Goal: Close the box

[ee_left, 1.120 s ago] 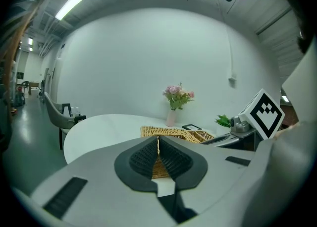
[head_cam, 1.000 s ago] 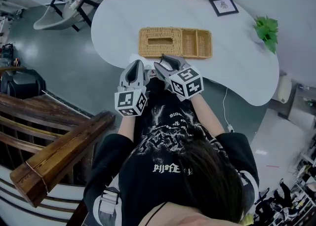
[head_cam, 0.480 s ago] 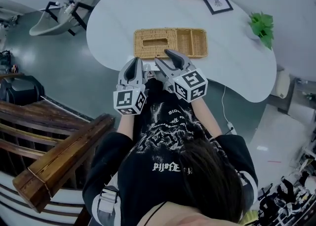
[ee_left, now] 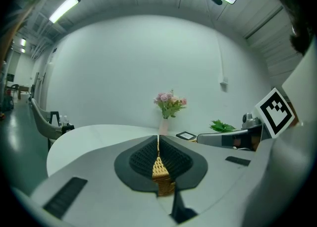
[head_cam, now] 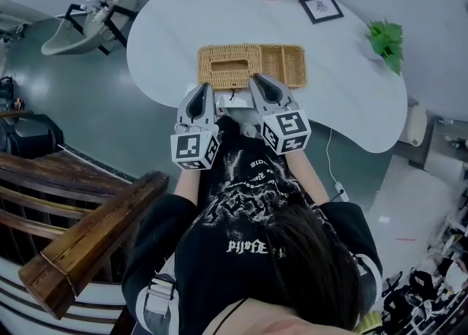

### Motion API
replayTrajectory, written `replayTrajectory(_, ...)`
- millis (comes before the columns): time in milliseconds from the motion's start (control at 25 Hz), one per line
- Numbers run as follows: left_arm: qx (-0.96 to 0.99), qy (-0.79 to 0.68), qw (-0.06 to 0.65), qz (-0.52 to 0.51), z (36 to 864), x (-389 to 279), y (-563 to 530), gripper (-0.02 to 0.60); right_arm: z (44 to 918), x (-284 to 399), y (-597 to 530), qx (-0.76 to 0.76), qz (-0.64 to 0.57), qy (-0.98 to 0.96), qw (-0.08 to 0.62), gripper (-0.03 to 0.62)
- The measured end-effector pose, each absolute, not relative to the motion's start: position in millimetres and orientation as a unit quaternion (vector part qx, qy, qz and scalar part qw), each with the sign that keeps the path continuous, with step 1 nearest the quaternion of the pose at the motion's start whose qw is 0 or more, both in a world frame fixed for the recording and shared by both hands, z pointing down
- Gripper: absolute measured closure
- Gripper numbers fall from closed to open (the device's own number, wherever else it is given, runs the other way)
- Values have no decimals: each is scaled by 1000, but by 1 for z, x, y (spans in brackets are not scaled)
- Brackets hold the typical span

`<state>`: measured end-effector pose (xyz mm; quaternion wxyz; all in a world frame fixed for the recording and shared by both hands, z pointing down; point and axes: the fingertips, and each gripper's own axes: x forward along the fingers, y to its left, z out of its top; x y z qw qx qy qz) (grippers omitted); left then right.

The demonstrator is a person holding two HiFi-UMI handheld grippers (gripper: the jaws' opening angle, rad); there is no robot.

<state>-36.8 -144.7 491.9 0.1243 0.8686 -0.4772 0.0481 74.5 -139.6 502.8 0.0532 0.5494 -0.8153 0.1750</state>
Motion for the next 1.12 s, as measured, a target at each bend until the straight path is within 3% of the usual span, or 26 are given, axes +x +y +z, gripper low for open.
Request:
replayTrajectory(120, 867, -480, 124, 47, 492, -39, -148, 554, 503, 75, -141, 557, 163, -812, 61, 568)
replayTrajectory(1120, 872, -467, 131, 61, 504, -37, -141, 554, 519, 69, -135, 552, 170, -811, 89, 569)
